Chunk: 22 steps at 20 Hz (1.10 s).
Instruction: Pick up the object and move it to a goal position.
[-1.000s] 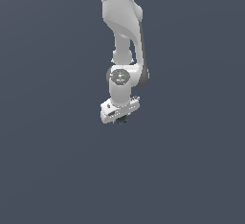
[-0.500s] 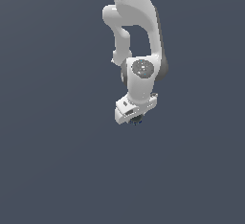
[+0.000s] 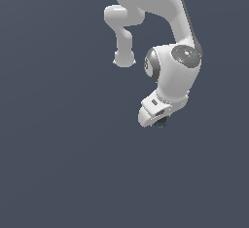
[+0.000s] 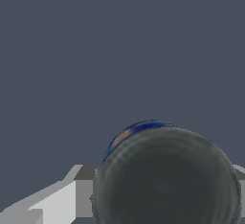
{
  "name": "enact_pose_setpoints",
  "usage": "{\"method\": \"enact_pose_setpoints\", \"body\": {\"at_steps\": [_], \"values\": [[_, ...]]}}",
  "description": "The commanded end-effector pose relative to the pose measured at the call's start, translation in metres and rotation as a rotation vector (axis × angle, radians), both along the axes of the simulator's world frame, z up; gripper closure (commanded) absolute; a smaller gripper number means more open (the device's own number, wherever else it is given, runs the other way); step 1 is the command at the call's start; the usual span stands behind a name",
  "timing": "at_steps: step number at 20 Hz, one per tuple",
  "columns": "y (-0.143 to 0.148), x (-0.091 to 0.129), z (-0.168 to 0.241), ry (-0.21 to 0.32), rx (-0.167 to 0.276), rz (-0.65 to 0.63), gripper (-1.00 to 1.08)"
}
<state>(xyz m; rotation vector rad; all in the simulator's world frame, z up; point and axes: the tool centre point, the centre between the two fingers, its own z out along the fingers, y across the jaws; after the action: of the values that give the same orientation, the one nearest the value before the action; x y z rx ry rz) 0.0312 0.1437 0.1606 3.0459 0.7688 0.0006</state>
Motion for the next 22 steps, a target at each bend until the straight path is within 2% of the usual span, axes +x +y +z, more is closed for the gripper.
{"method": "enact_pose_setpoints", "body": {"at_steps": [1,11,22], "values": [[0.017,0.009,0.015,0.000,0.000,-0.001,1.08],[0.063,0.035,0.054,0.000,0.000,-0.001,1.08],[0.078,0.045,0.066,0.000,0.000,-0.001,1.08]]}}
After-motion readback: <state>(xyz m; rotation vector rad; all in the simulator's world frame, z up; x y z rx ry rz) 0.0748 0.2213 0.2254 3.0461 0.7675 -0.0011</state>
